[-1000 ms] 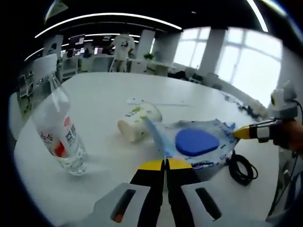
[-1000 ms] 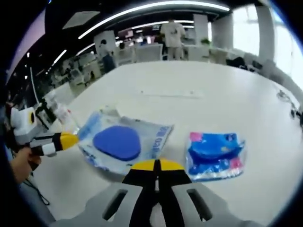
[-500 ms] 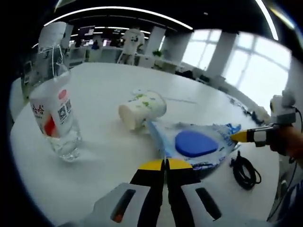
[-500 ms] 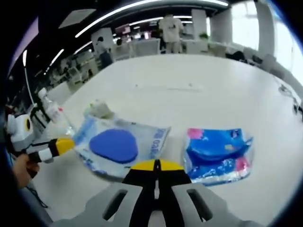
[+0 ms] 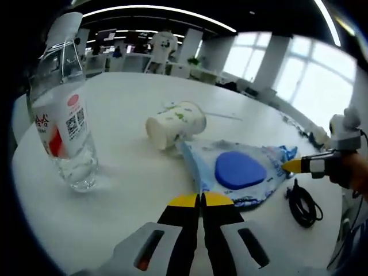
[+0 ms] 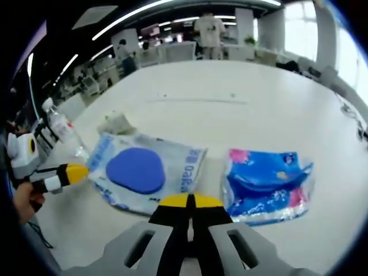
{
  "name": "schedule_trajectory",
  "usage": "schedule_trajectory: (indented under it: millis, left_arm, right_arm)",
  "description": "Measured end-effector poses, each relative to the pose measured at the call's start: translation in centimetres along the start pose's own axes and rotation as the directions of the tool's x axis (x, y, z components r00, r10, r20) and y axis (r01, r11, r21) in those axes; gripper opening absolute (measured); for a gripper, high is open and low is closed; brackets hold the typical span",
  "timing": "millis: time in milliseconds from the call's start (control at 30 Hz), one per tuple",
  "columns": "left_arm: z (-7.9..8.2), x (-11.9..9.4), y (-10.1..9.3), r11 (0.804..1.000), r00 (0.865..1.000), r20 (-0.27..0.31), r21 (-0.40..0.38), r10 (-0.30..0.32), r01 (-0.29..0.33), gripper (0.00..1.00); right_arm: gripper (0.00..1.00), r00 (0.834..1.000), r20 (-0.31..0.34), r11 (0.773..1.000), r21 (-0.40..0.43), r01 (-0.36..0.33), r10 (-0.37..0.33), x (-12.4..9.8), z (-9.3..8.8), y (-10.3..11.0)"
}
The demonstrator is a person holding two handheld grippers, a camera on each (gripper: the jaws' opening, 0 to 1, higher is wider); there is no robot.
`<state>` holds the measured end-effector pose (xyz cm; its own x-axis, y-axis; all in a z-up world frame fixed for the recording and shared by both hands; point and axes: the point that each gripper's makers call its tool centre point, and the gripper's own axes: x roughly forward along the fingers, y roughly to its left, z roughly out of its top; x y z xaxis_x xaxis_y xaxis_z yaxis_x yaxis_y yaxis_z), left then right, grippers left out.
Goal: Arrange the tabletop items into an orderly group along one side of the table until the central work area is clear of visible clutter.
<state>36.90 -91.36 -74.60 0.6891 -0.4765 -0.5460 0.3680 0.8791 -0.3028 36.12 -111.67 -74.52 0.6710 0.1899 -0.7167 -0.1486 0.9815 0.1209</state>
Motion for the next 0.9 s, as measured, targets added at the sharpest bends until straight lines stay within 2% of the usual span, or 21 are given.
schedule_trajectory:
  millis: [233,333,500,667,800,900]
  left_arm:
    - [-0.4,0.2,0.2,1.000,1.000,-0.012,0.004,0.003,-0.003,0.02]
    - [-0.5,0.2,0.2,1.000,1.000,-0.014,0.008,0.002,-0.002,0.02]
    - [-0.5,0.2,0.2,0.998,1.000,-0.020,0.068,0.005,-0.004,0.04]
    - [-0.4,0.1,0.4,0.995,1.000,-0.013,0.095,0.005,-0.003,0.06]
    - [-0.1,-0.3,0.6,0.992,1.000,-0.004,0.121,0.015,-0.014,0.09]
    - [0.2,-0.7,0.6,0.989,1.000,0.004,0.146,0.017,-0.018,0.16]
  right_arm:
    - [0.00,1.000,-0.003,1.000,-0.015,0.008,-0.008,0.2,0.0,-0.3]
    - [0.00,1.000,-0.008,0.999,-0.049,0.016,-0.016,0.3,0.0,-0.3]
    - [0.00,1.000,-0.009,0.998,-0.064,0.019,-0.020,0.6,0.1,-0.5]
    - [0.00,1.000,-0.007,0.997,-0.074,0.028,-0.029,0.4,0.1,-0.5]
    - [0.08,0.998,0.006,0.994,-0.090,0.057,-0.056,0.1,0.5,-1.0]
    - [0.12,0.998,0.023,0.993,-0.098,0.067,-0.065,-0.3,1.0,-1.3]
